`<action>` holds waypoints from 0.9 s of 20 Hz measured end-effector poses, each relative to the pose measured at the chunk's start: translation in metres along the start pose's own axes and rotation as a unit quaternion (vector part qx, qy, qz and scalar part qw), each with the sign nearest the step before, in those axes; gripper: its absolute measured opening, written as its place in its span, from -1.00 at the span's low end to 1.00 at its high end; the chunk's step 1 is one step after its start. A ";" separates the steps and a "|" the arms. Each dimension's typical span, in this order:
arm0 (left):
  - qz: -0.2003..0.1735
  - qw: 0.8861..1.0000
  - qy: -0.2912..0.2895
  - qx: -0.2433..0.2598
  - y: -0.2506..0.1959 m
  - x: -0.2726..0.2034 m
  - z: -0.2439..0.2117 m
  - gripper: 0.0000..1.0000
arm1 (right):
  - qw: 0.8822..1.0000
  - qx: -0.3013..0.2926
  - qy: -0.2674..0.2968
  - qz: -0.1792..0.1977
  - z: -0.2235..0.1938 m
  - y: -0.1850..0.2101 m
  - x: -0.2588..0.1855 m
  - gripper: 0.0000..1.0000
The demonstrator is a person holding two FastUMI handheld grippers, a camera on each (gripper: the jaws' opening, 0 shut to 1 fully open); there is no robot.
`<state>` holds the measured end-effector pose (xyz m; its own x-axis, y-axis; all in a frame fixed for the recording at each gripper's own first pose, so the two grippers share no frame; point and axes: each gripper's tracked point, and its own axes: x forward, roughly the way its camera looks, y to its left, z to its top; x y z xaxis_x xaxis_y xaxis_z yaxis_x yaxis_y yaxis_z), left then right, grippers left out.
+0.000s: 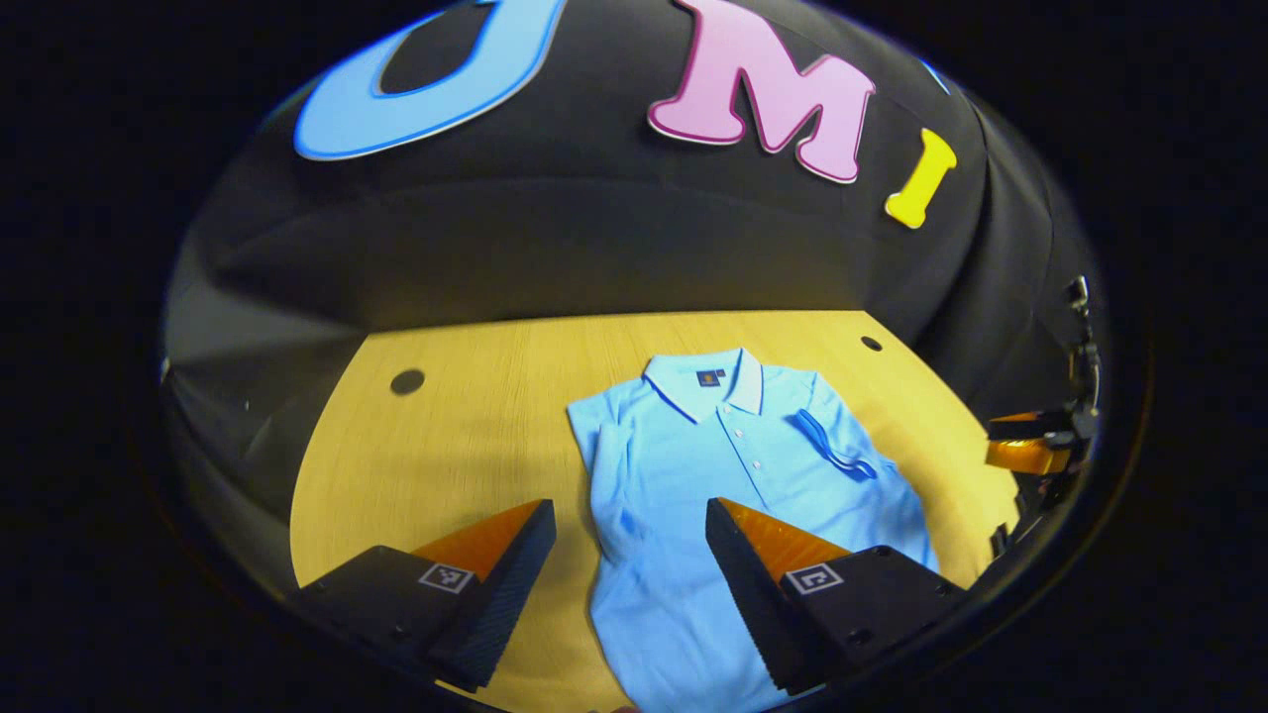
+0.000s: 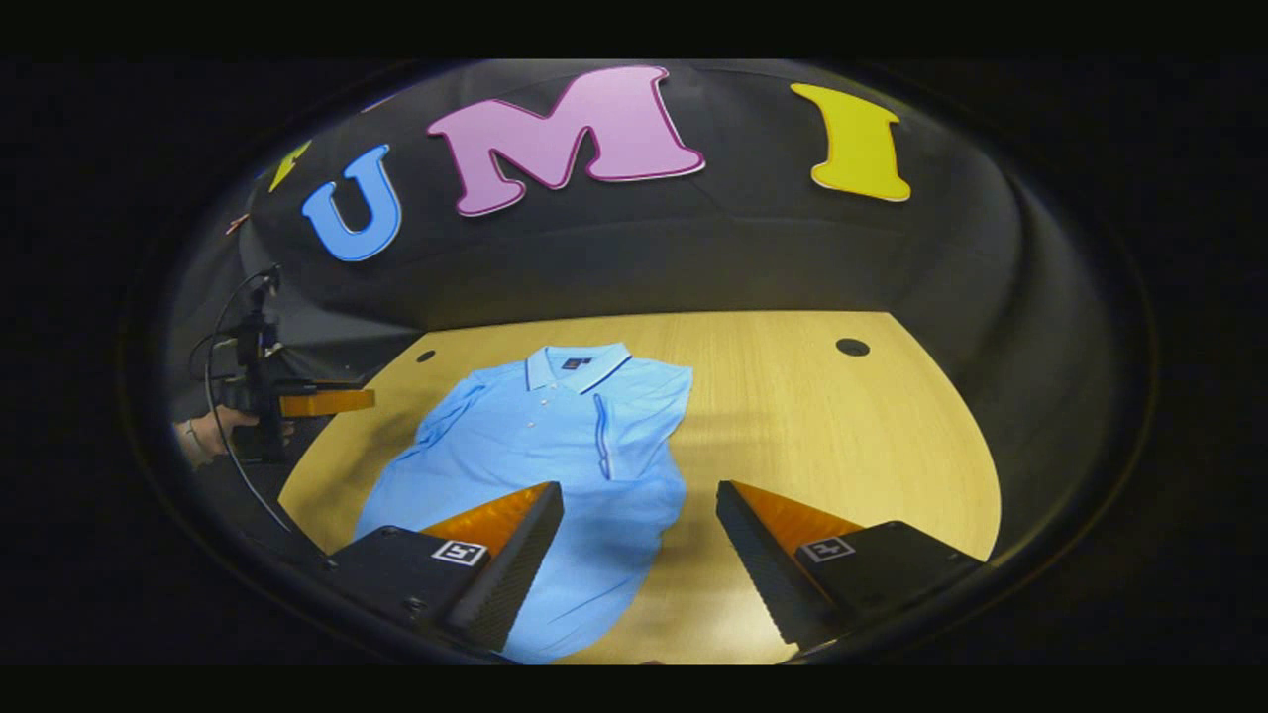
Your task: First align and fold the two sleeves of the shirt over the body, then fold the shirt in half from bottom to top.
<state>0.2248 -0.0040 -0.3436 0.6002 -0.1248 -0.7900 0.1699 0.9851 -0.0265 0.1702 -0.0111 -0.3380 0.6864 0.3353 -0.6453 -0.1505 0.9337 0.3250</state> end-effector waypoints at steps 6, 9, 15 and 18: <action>-0.032 0.993 0.106 -0.036 -0.014 -0.068 -0.157 0.94 | 0.998 0.024 0.054 0.014 -0.073 0.034 -0.032 0.96; -0.055 0.984 0.161 -0.057 -0.033 -0.082 -0.221 0.94 | 0.995 0.057 0.085 0.020 -0.115 0.048 -0.048 0.96; -0.072 0.970 0.197 -0.124 -0.045 -0.080 -0.260 0.94 | 0.982 0.119 0.146 0.015 -0.182 0.053 -0.065 0.96; -0.073 0.969 0.203 -0.117 -0.047 -0.081 -0.263 0.93 | 0.975 0.128 0.181 0.000 -0.211 0.049 -0.068 0.96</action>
<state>-0.0370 -0.0086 -0.4399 0.2174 -0.2554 -0.9421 0.0192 0.9661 -0.2575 -0.0341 0.0389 -0.4245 0.3842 0.4012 -0.8315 0.0643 0.8868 0.4576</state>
